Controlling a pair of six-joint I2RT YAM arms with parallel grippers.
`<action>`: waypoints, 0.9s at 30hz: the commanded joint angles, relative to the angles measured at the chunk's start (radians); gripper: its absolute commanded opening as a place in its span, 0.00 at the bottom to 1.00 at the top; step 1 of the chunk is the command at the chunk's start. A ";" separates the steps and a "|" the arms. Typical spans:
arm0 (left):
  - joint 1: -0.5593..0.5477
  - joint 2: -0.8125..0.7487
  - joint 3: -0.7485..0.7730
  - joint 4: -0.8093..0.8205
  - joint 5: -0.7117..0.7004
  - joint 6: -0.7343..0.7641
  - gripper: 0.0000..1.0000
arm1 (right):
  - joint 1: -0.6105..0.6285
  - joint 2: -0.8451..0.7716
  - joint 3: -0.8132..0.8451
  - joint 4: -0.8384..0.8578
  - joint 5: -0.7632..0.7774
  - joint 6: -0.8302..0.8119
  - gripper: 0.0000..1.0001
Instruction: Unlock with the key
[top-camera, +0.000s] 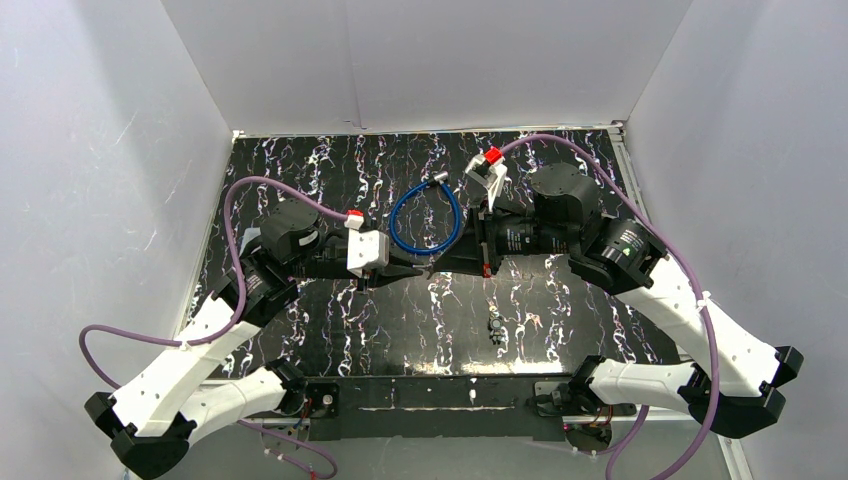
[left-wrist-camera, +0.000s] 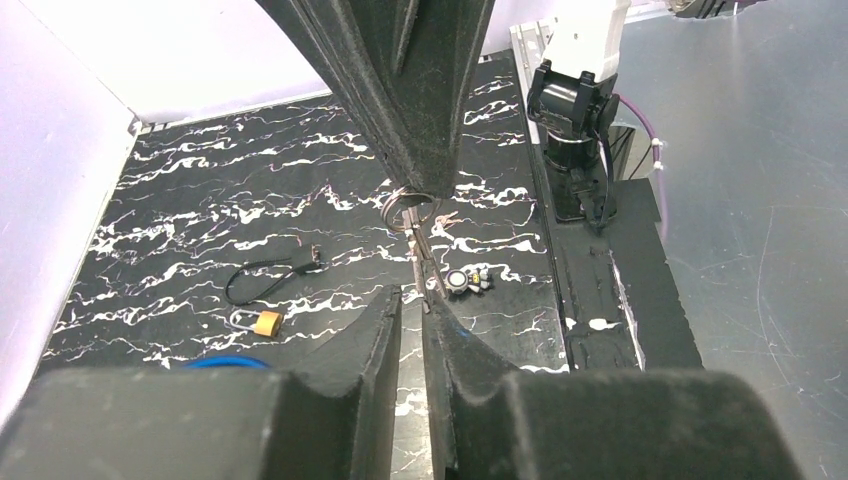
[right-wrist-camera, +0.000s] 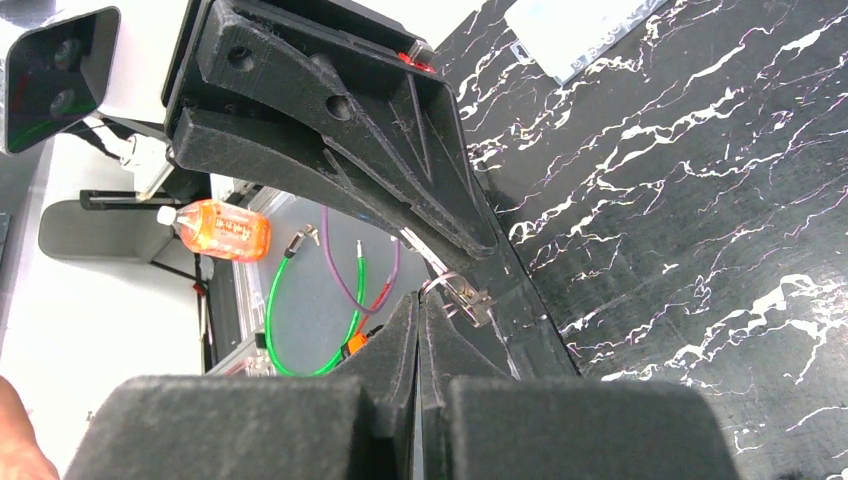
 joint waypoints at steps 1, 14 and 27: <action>-0.004 -0.004 0.004 0.016 0.000 -0.024 0.15 | 0.001 -0.020 0.013 0.038 -0.022 0.009 0.01; -0.005 -0.004 0.000 0.023 0.009 -0.058 0.14 | 0.002 -0.026 -0.002 0.065 -0.028 0.023 0.01; -0.006 -0.008 0.014 0.069 0.019 -0.180 0.15 | 0.002 -0.031 -0.015 0.081 -0.028 0.037 0.01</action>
